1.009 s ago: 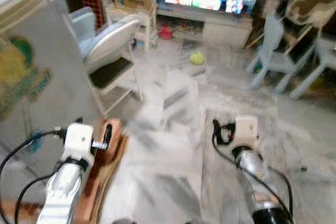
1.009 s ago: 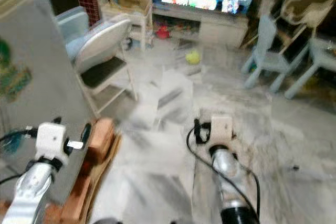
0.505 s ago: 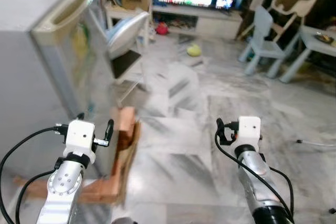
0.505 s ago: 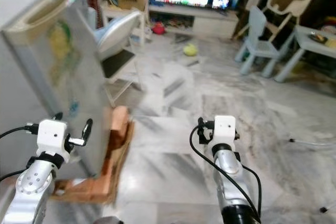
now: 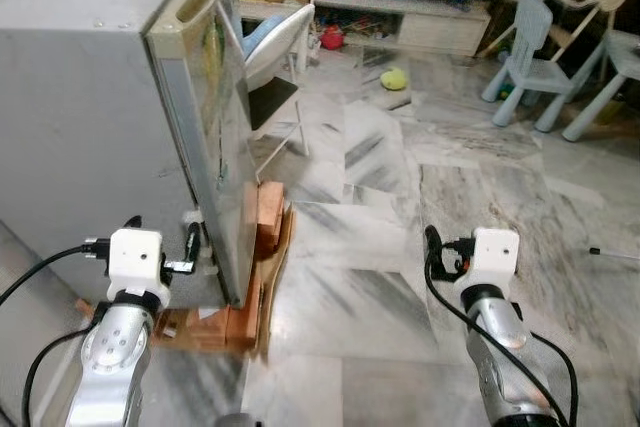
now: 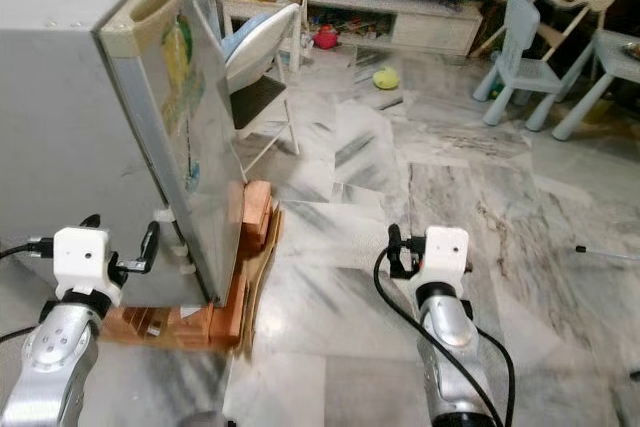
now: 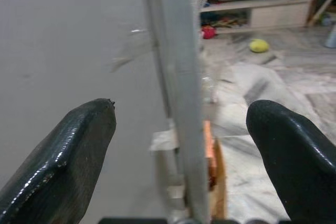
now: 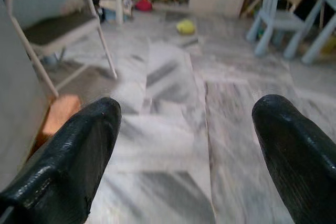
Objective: Restocking fridge
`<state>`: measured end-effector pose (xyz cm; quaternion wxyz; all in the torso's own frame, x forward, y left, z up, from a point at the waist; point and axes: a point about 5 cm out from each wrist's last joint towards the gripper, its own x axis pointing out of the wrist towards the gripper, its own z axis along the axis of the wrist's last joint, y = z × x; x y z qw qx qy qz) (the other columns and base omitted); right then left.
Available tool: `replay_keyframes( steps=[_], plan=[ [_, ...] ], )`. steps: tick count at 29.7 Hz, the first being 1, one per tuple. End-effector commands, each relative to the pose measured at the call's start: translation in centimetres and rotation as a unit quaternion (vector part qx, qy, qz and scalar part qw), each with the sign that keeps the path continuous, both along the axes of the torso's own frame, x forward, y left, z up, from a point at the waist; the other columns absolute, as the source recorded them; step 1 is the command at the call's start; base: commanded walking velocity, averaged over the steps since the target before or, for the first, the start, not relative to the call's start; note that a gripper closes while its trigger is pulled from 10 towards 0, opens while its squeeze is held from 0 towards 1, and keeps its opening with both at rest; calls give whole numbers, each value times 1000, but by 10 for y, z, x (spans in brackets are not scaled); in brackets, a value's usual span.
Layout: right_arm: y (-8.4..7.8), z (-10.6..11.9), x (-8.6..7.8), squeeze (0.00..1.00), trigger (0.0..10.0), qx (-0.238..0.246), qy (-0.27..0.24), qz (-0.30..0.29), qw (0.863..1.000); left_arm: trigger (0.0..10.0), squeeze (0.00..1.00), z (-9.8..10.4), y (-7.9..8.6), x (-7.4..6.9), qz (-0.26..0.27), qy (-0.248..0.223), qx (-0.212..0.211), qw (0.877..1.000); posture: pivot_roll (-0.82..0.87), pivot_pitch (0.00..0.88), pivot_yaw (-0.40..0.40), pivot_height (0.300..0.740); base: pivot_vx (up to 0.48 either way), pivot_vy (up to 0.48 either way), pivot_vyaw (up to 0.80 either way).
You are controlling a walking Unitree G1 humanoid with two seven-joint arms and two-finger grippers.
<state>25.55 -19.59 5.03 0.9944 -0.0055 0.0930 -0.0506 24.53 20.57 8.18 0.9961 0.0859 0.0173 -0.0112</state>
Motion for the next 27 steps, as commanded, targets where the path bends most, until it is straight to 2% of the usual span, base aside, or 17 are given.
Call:
replay_keyframes(
  steps=[1,8,12,20,25,27],
  plan=[
    [-2,3,2,0,10000,2,-3,-3,1000,10000,0,0,-7,4,-18,0,-5,1000,57,0,-77,740,0,0,-656],
    [7,6,3,0,10000,12,-6,18,1000,10000,0,0,-9,13,-11,-6,-8,1000,55,0,-88,740,268,0,-744],
    [9,8,5,0,10000,11,-9,31,999,10000,0,-2,-7,13,-6,-5,-14,1000,59,0,-90,740,278,0,0],
    [6,9,4,0,10000,9,-9,33,999,10000,0,-2,0,1,26,-7,-19,999,58,0,-81,740,370,0,0],
    [3,9,1,0,10000,8,-7,33,999,10000,0,-6,0,-15,39,0,-22,999,60,8,-80,740,301,353,0],
    [3,9,1,0,10000,8,-5,33,999,10000,0,-8,0,-16,40,4,-22,999,60,11,-82,740,0,309,0]
  ],
)
